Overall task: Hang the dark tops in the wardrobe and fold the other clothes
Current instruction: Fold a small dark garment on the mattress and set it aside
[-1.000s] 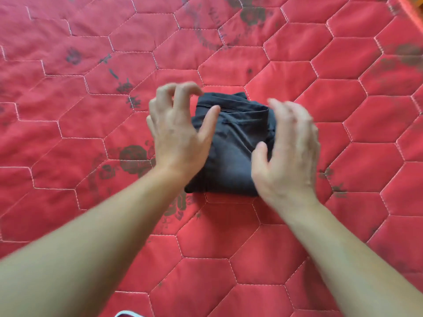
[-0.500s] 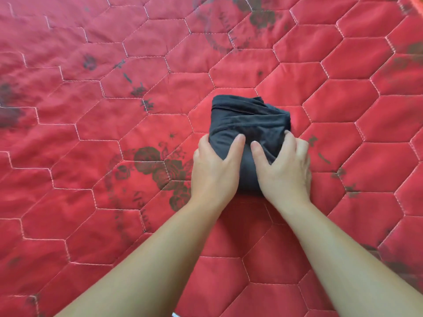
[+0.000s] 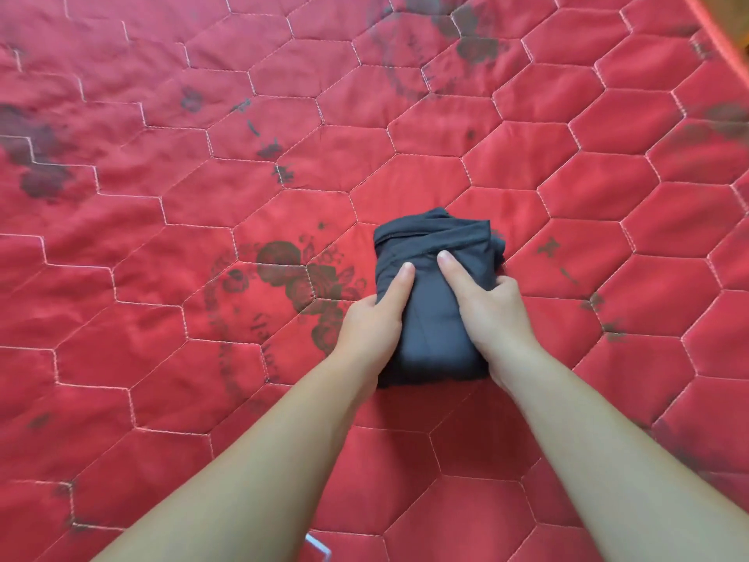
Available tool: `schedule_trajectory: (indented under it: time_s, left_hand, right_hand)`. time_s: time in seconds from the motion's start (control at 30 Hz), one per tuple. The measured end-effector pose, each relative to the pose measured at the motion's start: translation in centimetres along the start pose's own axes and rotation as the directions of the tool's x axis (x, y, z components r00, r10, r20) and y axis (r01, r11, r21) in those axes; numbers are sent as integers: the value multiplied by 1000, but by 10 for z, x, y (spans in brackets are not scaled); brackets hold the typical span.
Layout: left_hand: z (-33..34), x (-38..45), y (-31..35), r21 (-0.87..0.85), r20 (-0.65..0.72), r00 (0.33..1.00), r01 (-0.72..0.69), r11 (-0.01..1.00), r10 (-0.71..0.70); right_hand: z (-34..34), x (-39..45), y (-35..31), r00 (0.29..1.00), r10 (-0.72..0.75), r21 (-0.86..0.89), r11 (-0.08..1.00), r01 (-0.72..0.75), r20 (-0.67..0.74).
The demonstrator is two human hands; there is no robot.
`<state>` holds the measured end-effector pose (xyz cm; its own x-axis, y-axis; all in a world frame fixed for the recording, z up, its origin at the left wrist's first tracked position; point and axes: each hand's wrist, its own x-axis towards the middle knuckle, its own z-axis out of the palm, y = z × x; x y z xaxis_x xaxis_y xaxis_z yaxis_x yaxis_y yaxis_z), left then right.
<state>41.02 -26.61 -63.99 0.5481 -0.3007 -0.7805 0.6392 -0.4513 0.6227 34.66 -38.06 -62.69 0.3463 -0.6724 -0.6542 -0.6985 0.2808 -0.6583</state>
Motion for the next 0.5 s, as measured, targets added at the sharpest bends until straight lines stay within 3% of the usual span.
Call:
schedule_trajectory:
  time_s: [0.2,0.4,0.5]
  left_hand:
    - [-40,-25,-24,-295,57,994,109,949,-97]
    - [-107,-77,-26,-379,-55,998,-9,925,-12]
    - [-147,-122,-15,-343,-165,986,-91,935,35]
  right_hand:
    - [24,-37,6,975,-95,-57,993,108,199]
    - [66,-107,-4,904,-388,-76,911,406,178]
    - [83,-159,-26,848,-492,-44,860,509,198]
